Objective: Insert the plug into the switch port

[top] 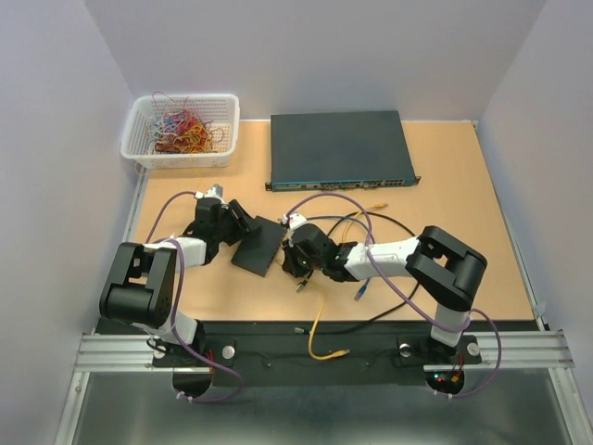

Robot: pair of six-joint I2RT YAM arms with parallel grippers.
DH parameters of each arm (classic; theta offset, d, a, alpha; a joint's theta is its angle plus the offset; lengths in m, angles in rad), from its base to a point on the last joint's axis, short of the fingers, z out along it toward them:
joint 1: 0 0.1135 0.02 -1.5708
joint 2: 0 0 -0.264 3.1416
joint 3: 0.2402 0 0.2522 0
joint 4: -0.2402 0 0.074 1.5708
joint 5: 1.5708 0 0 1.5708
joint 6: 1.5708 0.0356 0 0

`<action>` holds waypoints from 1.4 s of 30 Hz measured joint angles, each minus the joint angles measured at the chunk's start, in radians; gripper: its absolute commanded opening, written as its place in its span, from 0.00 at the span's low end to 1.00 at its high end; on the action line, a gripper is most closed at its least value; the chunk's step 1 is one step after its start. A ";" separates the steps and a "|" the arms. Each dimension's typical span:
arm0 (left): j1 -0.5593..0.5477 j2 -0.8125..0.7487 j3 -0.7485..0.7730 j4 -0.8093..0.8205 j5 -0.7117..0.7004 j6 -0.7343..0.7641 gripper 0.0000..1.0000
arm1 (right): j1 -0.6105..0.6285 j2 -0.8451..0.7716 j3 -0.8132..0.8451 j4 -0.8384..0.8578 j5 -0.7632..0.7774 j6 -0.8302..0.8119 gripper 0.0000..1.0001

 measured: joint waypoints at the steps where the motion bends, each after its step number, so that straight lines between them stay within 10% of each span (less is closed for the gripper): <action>1: 0.000 0.000 0.000 0.000 0.000 0.002 0.62 | 0.005 0.004 0.005 0.000 0.011 -0.001 0.00; 42: -0.051 -0.011 -0.005 -0.001 -0.065 0.041 0.60 | 0.138 -0.012 0.011 0.019 0.231 0.021 0.00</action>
